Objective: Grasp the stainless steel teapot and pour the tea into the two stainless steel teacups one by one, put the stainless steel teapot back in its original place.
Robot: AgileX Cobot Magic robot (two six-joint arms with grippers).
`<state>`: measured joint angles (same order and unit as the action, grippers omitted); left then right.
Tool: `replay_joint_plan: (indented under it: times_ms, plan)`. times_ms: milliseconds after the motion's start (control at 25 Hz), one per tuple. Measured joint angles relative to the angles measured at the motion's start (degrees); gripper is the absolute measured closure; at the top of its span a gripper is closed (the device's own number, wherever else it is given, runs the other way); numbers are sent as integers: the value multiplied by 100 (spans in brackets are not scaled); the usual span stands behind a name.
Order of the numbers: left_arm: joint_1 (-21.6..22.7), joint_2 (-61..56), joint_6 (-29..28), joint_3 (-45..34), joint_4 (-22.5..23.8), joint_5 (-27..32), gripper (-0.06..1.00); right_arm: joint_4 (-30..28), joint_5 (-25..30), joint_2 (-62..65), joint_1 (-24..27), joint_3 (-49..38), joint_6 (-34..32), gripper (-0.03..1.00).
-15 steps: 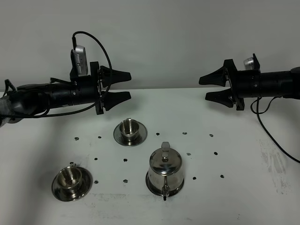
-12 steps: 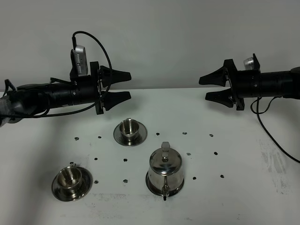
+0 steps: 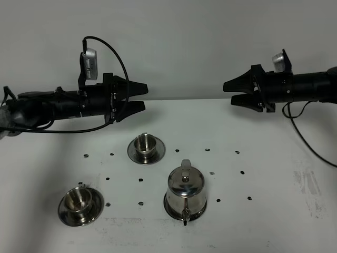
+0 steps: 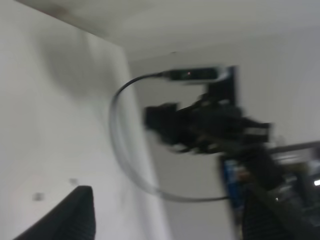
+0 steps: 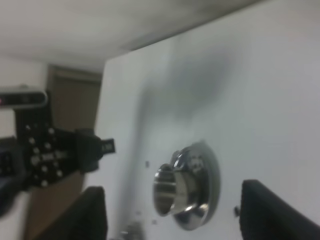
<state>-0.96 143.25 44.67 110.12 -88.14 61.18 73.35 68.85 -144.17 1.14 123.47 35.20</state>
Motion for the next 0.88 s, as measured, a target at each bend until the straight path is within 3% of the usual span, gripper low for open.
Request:
replay_joint_plan:
  times_ms: [120, 280, 560, 640, 800, 880]
  plan:
    - [-7, -469, 33, 0, 1202, -672, 38, -907, 11, 44, 0, 820, -100, 44]
    - [-14, -1125, -186, 0, 2605, -1324, 43, -2901, -15, 206, -104, 1778, -958, 45]
    - [-19, -1964, -666, -10, 4356, -1347, 44, -6201, 83, 765, -640, 2031, -2099, 45]
    - [-19, -2197, -815, -89, 4583, -1330, 44, -6674, 101, 973, -814, 1980, -2297, 45]
    - [-19, -2964, -763, -832, 4657, -1713, 44, -6819, 106, 1647, -1122, 1651, -2495, 45]
    - [-19, -3531, -564, -1481, 4623, -2179, 44, -6829, 111, 2035, -1245, 1463, -2588, 45]
